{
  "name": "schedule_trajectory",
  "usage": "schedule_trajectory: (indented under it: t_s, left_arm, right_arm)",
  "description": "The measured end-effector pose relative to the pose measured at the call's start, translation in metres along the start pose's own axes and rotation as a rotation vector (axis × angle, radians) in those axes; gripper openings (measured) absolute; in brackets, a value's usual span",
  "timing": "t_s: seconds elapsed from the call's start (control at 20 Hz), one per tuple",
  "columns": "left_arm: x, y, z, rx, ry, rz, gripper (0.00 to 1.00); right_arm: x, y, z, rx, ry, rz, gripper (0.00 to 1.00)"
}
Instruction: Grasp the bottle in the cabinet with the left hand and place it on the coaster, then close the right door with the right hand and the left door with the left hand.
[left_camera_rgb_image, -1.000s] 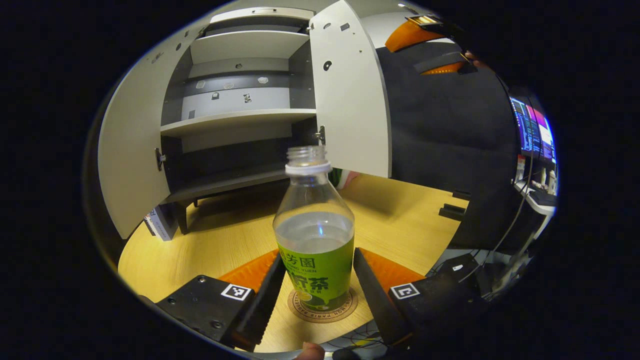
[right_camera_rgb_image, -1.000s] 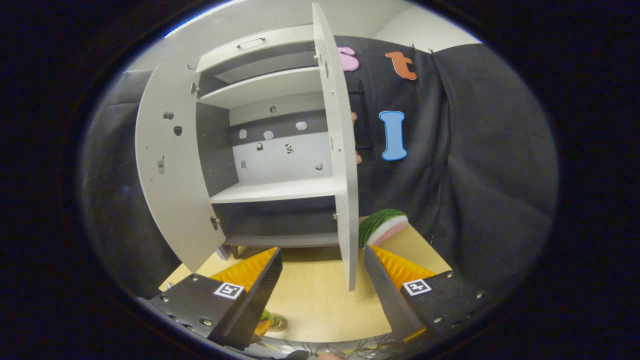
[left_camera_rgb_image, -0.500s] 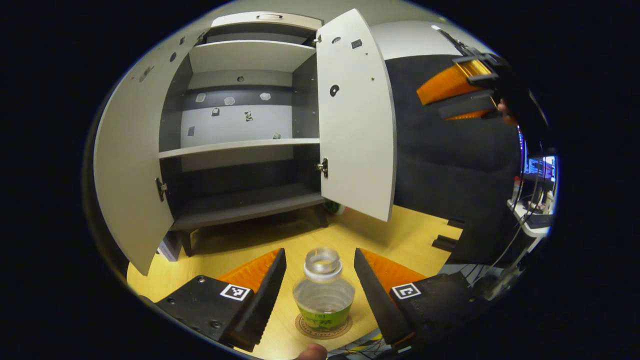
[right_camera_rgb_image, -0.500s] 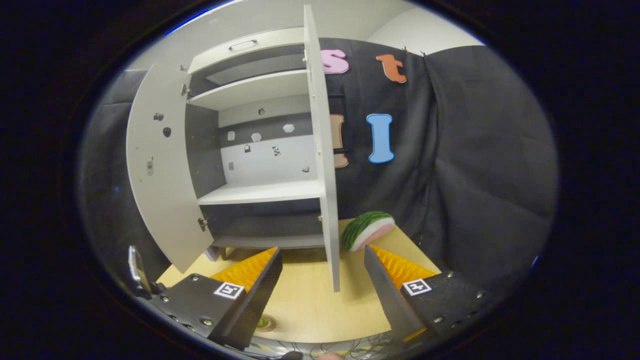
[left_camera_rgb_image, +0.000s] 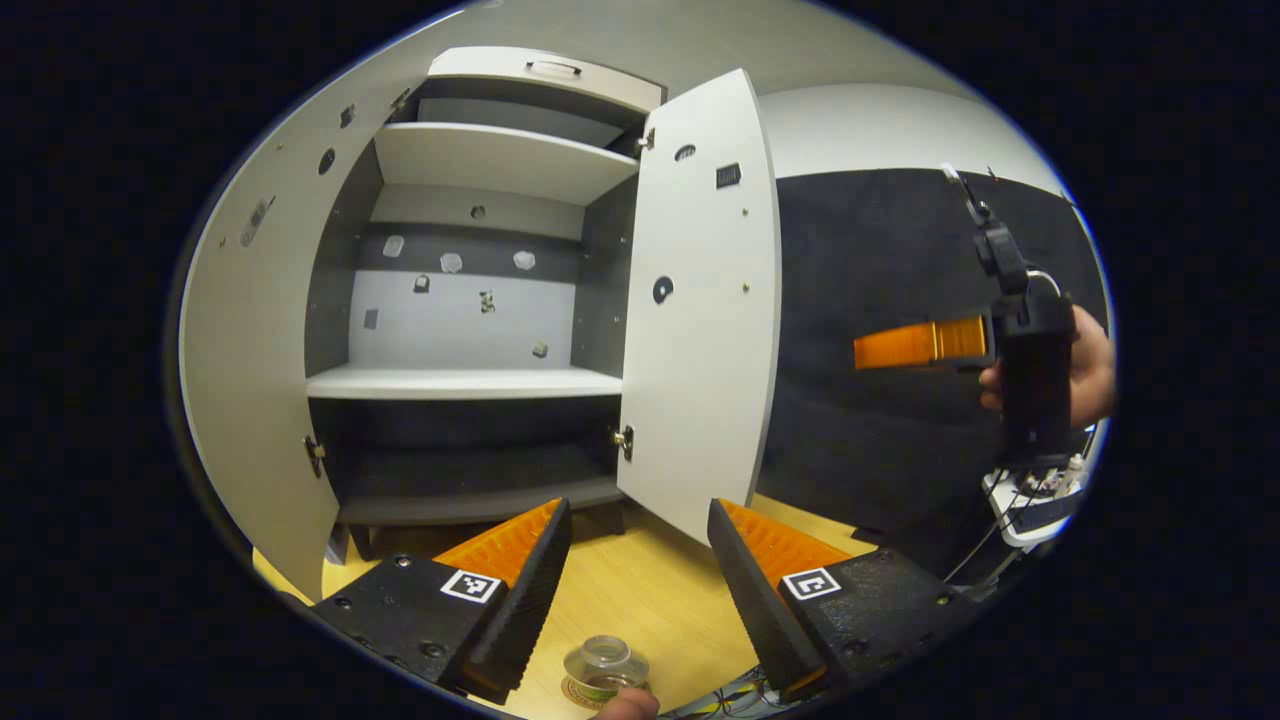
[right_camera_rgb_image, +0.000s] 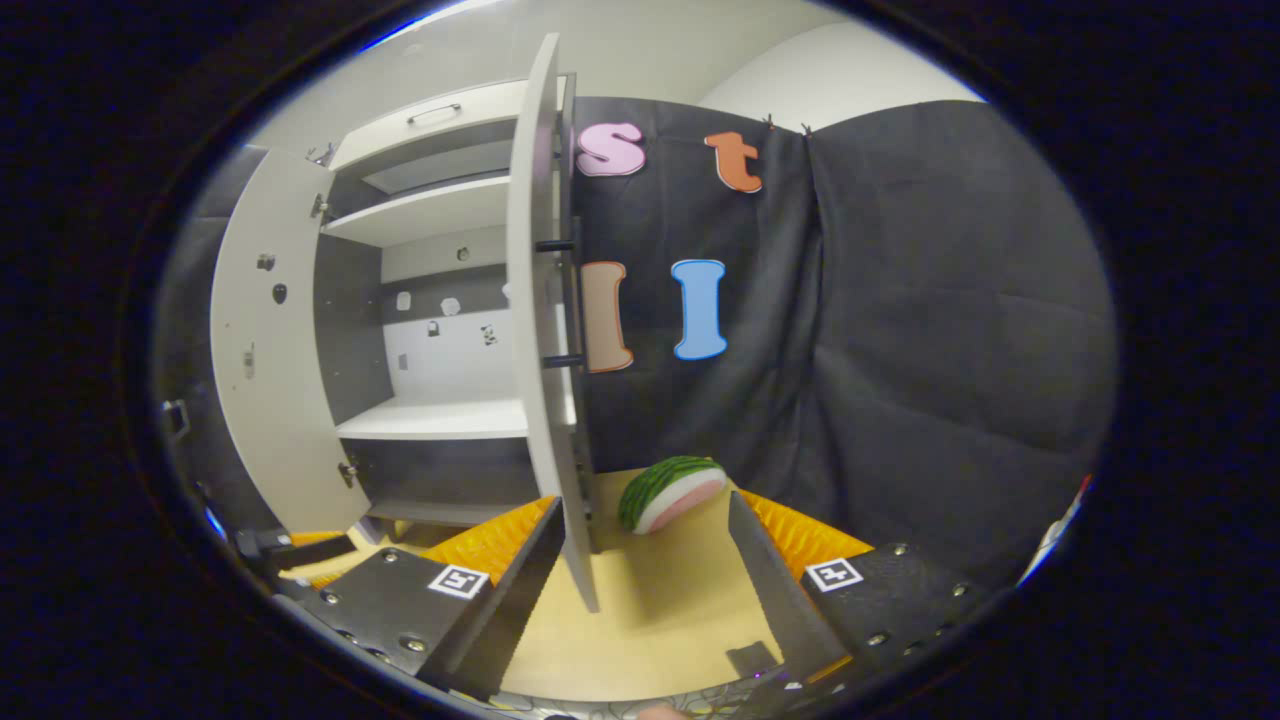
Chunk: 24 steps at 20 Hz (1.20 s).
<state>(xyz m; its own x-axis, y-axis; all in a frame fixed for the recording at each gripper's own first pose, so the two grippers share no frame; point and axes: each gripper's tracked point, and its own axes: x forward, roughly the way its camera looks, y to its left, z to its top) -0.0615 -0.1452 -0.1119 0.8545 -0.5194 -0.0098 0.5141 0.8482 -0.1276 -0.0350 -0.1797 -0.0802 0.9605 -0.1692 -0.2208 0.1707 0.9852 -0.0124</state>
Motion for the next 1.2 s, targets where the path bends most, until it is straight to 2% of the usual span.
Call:
schedule_trajectory:
  t_s: [0.15,0.3,0.5,0.55,0.6,0.8,0.9,0.95,1.05,1.1,1.2]
  left_arm:
    - [-0.006,0.005,0.042,0.003,-0.035,0.012,0.87]
    - [-0.017,0.019,0.083,-0.015,-0.082,0.038,0.86]
    - [-0.027,0.034,0.104,0.002,-0.068,0.058,0.88]
    - [-0.028,0.038,0.108,0.011,-0.066,0.057,0.89]
    - [-0.029,0.041,0.112,0.02,-0.073,0.058,0.89]
    - [-0.03,0.056,0.129,0.098,-0.104,0.07,0.89]
    - [-0.029,0.063,0.138,0.131,-0.123,0.077,0.92]
    - [-0.027,0.066,0.139,0.132,-0.126,0.078,0.92]
    - [-0.02,0.07,0.137,0.118,-0.114,0.064,0.92]
    - [-0.017,0.077,0.136,0.114,-0.107,0.07,0.93]
    - [-0.009,0.085,0.137,0.097,-0.112,0.062,0.97]
  right_arm:
    - [0.016,-0.042,0.019,0.014,-0.019,-0.074,0.99]
    - [0.041,-0.073,0.043,0.009,-0.045,-0.117,0.99]
    - [0.068,-0.088,0.078,-0.043,-0.082,-0.168,0.99]
    - [0.075,-0.084,0.086,-0.047,-0.09,-0.155,0.95]
    - [0.083,-0.078,0.092,-0.047,-0.094,-0.139,0.99]
    - [0.107,-0.054,0.112,-0.022,-0.104,-0.073,1.0]
    - [0.116,-0.04,0.121,-0.012,-0.117,-0.033,0.95]
    - [0.119,-0.036,0.124,-0.003,-0.125,-0.019,0.99]
    - [0.125,-0.026,0.13,0.014,-0.138,0.012,0.99]
    - [0.127,-0.02,0.133,0.019,-0.141,0.031,0.95]
    - [0.134,-0.005,0.136,0.006,-0.139,0.076,0.98]
